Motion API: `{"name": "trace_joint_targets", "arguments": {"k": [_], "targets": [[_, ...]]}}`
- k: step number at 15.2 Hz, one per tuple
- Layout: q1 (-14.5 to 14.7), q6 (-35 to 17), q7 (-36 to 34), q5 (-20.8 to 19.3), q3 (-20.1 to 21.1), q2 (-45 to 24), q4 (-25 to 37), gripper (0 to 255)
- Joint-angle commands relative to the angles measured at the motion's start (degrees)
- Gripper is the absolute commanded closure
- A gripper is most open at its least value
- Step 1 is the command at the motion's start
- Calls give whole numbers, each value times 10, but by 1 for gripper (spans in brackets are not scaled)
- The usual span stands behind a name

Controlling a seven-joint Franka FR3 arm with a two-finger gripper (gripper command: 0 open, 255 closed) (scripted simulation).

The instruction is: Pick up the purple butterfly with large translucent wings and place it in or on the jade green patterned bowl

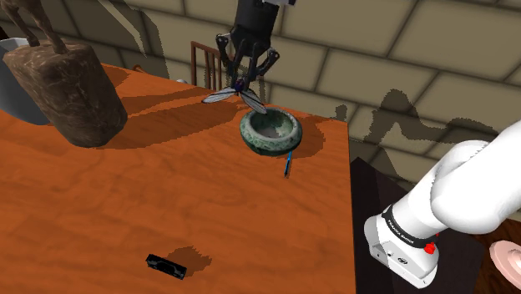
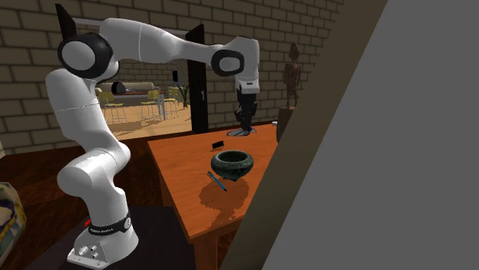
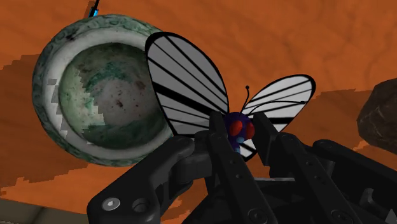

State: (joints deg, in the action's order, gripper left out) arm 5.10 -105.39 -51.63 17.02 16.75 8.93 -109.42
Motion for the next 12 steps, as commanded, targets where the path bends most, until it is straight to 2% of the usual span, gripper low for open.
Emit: {"name": "trace_joint_targets", "arguments": {"k": [1,6,12], "targets": [[-7,4,25,10,-14,37,-38,255],[-22,31,84,21,-58,133,-123,255],[-20,-13,95,26,-54,132,-168,255]]}}
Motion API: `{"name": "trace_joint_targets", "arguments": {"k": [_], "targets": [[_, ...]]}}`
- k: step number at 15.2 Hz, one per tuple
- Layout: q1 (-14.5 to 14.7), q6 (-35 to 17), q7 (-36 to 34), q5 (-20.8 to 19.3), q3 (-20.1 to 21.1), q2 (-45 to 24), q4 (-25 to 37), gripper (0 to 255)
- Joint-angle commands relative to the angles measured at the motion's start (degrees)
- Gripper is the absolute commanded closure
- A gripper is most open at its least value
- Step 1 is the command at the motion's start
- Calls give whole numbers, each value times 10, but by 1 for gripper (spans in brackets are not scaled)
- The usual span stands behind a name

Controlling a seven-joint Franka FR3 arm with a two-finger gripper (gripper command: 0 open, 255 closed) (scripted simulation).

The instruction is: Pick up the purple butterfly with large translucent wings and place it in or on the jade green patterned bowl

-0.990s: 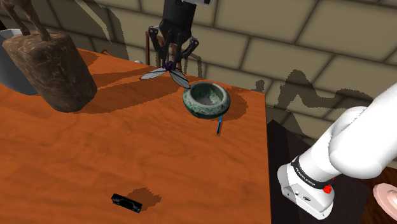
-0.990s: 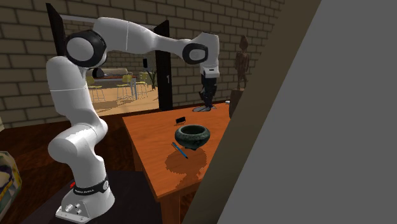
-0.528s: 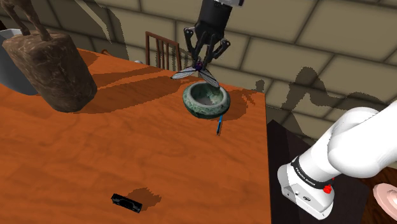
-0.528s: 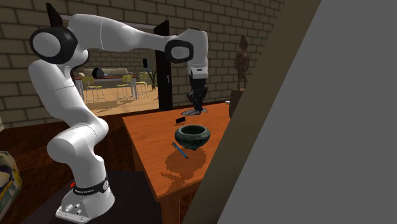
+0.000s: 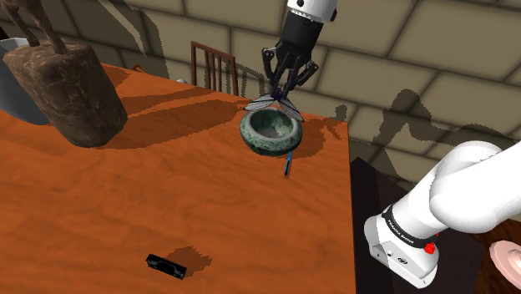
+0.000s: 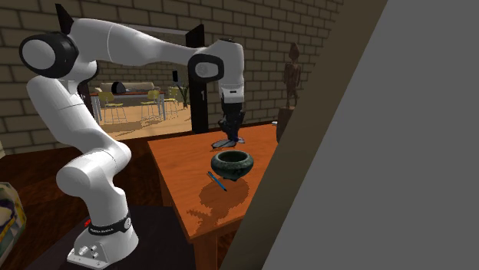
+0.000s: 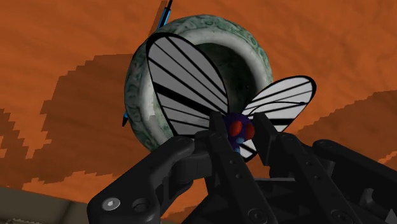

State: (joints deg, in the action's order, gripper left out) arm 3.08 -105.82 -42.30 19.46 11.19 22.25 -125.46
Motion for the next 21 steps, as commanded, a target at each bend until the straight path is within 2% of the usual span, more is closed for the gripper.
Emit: {"name": "trace_joint_targets", "arguments": {"k": [1,9,17,18,21], "targets": [[1,-16,3,2,2,-2,-15,255],[3,-75,18,10,7,-10,-66,255],[3,-75,18,10,7,-10,-66,255],[3,-75,18,10,7,-10,-66,0],[3,-75,18,10,7,-10,-66,0]]}}
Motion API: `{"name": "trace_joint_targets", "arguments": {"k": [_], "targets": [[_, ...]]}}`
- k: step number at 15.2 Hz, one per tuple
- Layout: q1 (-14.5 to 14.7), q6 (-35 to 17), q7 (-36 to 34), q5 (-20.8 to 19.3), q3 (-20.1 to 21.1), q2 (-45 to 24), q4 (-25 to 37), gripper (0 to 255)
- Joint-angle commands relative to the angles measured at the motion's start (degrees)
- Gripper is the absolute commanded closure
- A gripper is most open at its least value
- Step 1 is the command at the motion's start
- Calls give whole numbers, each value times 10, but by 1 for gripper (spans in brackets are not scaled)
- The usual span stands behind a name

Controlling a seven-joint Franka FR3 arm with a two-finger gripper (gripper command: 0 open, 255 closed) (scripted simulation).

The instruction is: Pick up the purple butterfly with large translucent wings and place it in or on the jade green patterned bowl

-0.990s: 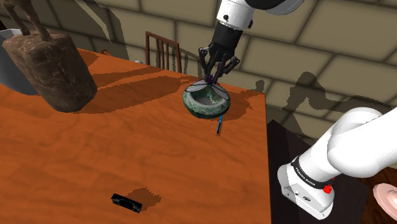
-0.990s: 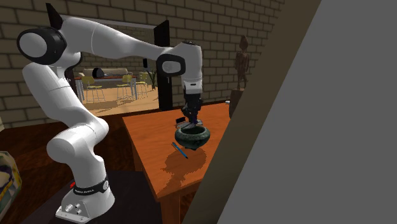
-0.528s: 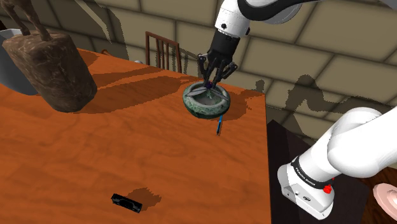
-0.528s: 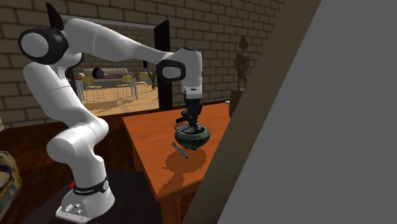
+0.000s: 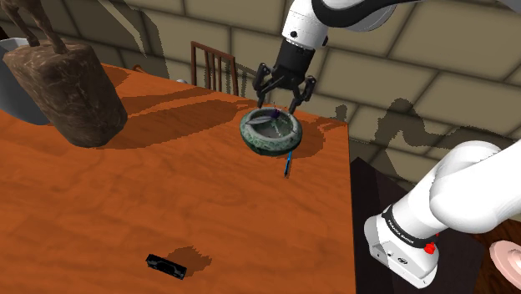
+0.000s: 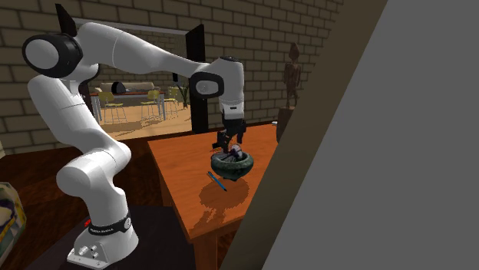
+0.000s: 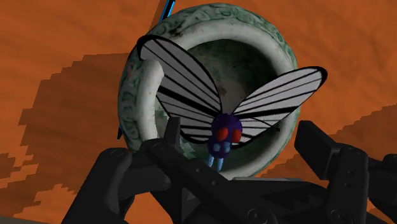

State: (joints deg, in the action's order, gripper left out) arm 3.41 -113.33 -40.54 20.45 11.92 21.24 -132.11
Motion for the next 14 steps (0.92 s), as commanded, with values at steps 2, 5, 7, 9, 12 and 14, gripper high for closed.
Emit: {"name": "trace_joint_targets", "arguments": {"k": [2,5,7,9,12,14], "targets": [[0,0,0,0,0,0,0,0],[-6,58,-3,-10,-13,12,45,0],[-8,74,-4,-12,-16,14,58,0],[-8,74,-4,-12,-16,14,58,0],[-8,74,-4,-12,-16,14,58,0],[-8,74,-4,-12,-16,14,58,0]]}}
